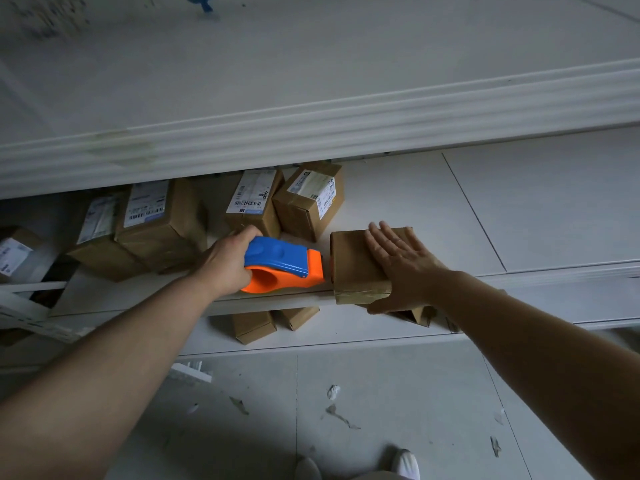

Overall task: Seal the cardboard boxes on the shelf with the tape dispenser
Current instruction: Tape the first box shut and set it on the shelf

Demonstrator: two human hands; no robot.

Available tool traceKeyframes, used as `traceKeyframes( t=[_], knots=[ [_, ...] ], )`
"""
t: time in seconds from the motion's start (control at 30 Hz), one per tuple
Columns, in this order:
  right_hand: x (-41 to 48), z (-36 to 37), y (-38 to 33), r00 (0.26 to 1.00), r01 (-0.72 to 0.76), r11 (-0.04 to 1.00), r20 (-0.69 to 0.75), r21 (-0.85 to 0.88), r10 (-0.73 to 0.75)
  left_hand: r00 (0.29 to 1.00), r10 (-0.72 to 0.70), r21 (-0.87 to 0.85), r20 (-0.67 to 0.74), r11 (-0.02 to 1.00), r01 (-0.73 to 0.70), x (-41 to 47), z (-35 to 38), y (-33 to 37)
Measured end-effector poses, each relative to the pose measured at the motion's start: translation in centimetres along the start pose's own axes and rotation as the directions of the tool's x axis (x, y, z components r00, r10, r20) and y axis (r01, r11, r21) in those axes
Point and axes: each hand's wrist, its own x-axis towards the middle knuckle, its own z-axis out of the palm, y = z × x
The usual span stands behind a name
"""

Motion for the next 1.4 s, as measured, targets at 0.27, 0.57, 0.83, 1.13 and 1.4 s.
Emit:
traceKeyframes(
  t=[0.27,0.57,0.83,1.13,1.4],
  knots=[
    [0.5,0.3,-2.5,0.993,0.115,0.992,0.044,-0.05,-0.113,1.0,-0.008,0.003,0.015,1.0,0.008,-0.2,0.3,0.1],
    [5.7,-2.0,-3.9,0.982,-0.085,0.996,0.171,0.028,0.079,0.999,-0.045,-0.059,0.007,0.997,0.046,-1.6,-0.5,0.0],
    [2.6,-3.4,0.2,0.99,-0.117,0.698,0.029,0.706,0.136,0.972,0.002,-0.206,-0.233,0.977,-0.052,-3.1,-2.5,3.4],
    [-0.2,-4.2,4.3,0.982,-0.175,0.82,0.041,0.544,0.182,0.973,0.119,-0.135,-0.198,0.98,-0.147,-0.6,-1.6,11.3],
    [0.2,-4.4,4.1,0.983,-0.128,0.868,-0.055,0.479,0.175,0.979,0.118,-0.107,-0.164,0.985,-0.137,-0.1,-1.9,11.7]
  ],
)
